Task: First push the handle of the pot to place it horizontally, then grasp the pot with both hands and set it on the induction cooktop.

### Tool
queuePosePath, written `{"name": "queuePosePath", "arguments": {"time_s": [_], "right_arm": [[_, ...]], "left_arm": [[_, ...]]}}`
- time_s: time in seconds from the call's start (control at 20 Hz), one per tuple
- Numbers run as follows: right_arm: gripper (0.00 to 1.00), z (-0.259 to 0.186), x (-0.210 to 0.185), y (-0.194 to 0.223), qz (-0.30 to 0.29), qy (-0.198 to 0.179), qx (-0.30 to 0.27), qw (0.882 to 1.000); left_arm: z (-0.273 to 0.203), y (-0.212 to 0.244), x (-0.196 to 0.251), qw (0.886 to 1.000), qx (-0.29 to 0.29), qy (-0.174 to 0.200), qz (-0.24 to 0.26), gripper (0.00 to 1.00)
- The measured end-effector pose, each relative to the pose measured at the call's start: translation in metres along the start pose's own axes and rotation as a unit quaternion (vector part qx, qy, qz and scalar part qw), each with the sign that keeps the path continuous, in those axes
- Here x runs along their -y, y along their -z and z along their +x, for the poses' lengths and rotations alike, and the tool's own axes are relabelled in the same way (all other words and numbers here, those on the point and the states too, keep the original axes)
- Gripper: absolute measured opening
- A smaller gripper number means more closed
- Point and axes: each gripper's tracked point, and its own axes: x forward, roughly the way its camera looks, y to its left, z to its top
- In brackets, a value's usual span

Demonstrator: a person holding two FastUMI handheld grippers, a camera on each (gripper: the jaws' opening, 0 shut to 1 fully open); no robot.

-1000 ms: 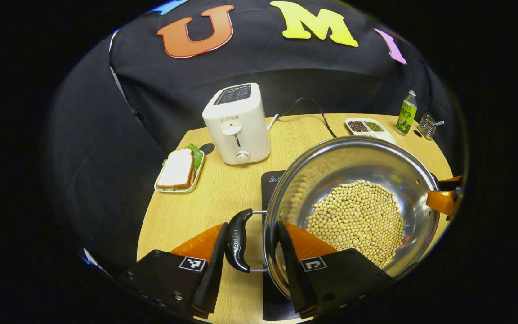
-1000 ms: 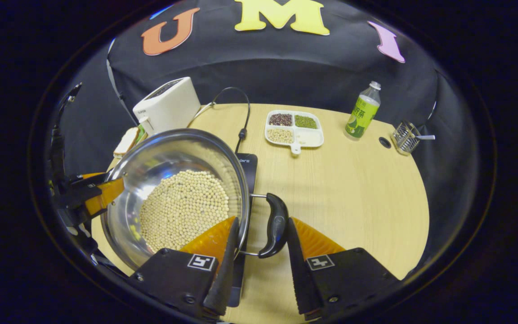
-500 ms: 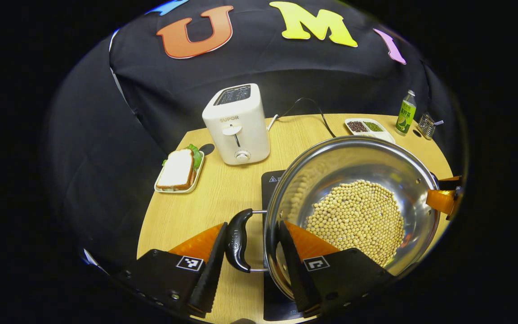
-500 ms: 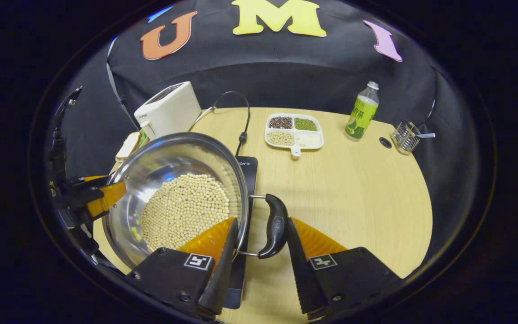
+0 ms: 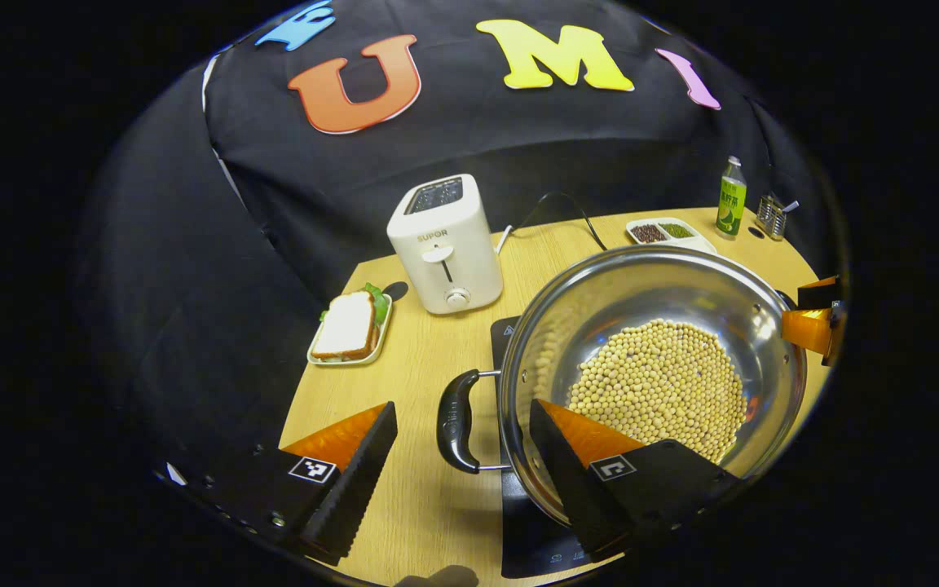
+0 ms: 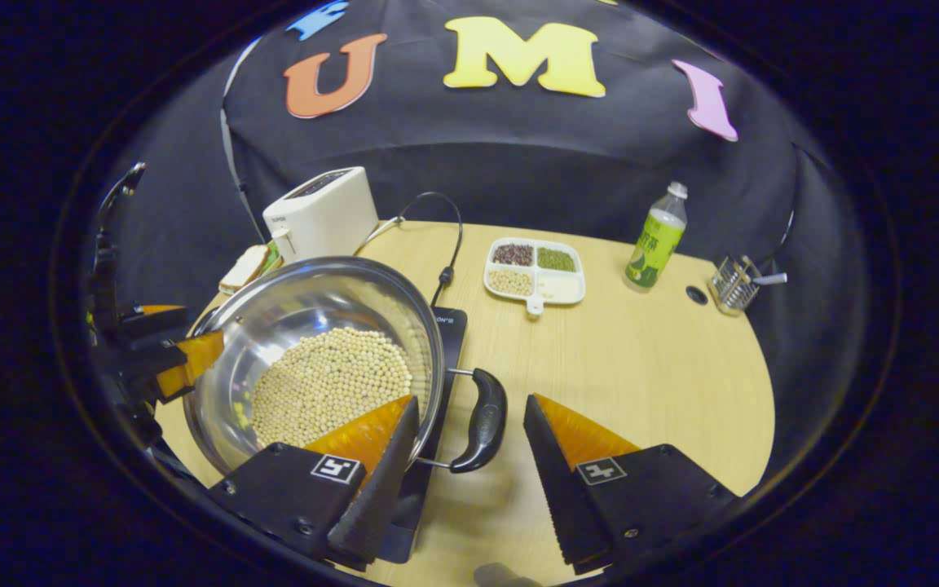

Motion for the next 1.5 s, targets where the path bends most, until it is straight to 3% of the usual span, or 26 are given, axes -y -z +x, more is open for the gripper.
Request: {"name": "queuePosePath", "arguments": {"time_s": [0.55,0.7,1.0,1.25,1.5], "right_arm": [[0.84,-0.025,0.001,-0.007,-0.007,-0.01,0.032,0.999],[0.82,-0.044,0.005,-0.019,-0.014,-0.008,0.058,0.998],[0.84,-0.098,0.022,-0.046,-0.033,-0.001,0.124,0.992],[0.84,-0.15,0.042,-0.068,-0.025,-0.021,0.175,0.984],[0.83,-0.227,0.101,-0.101,-0.033,-0.011,0.248,0.968]], "left_arm": [[-0.046,-0.026,0.006,0.998,0.065,-0.023,-0.014,1.0],[-0.067,-0.039,0.014,0.995,0.088,-0.023,-0.027,0.96],[-0.118,-0.077,0.039,0.989,0.146,-0.014,-0.026,0.96],[-0.17,-0.122,0.062,0.978,0.204,-0.021,-0.028,0.96],[-0.237,-0.165,0.1,0.964,0.262,-0.027,-0.038,0.96]]}}
